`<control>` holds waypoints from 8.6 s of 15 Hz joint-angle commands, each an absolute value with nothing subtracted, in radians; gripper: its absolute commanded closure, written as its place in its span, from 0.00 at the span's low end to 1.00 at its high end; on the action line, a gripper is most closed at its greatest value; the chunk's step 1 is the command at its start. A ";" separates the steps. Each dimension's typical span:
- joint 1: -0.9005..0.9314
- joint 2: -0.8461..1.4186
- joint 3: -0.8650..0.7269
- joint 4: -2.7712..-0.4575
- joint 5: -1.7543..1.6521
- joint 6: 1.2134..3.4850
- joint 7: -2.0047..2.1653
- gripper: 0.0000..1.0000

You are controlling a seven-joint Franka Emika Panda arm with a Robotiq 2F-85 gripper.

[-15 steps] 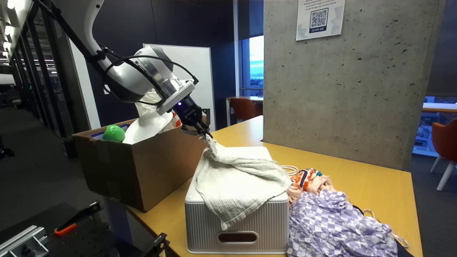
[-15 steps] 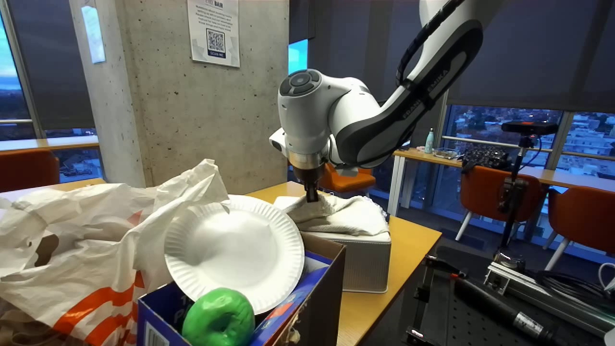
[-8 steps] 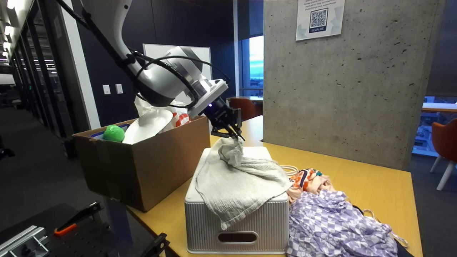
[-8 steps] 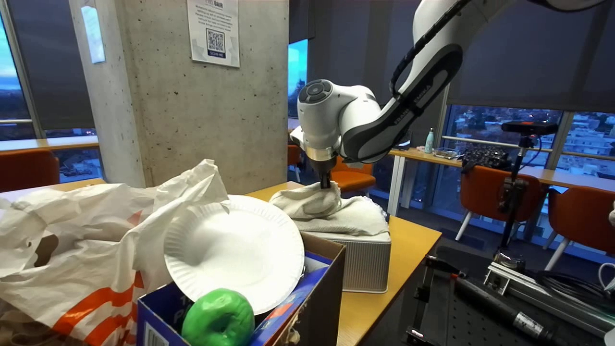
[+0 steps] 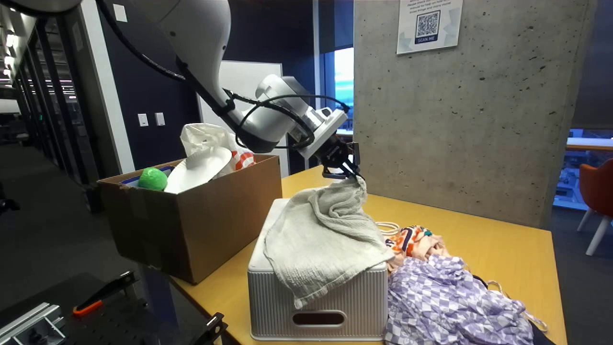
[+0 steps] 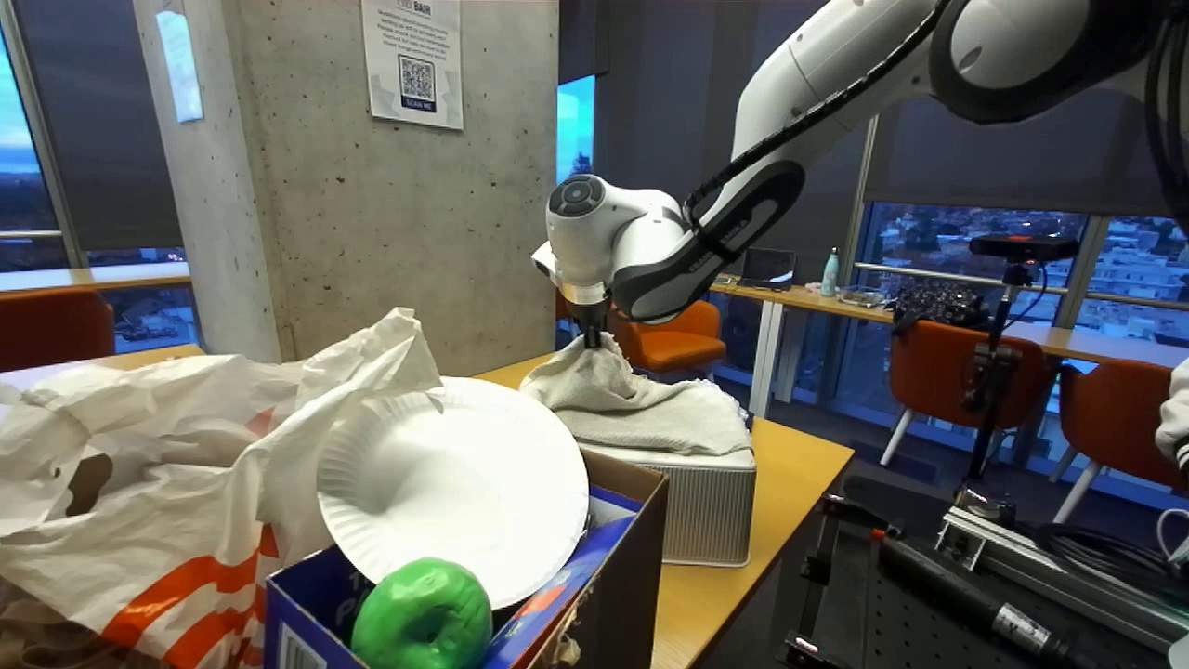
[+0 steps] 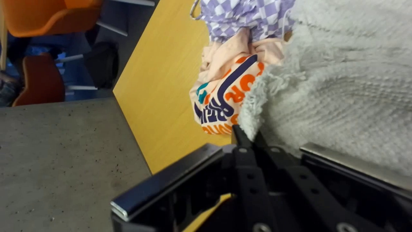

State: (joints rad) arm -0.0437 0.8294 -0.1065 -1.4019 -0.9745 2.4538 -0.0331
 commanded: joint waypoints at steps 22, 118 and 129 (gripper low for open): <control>-0.031 0.690 -0.062 -1.402 -0.821 2.427 -0.183 0.09; 0.043 0.322 -0.135 -2.309 -0.264 2.717 0.058 0.06; -0.034 0.560 -0.142 -1.995 -0.248 2.663 0.038 0.00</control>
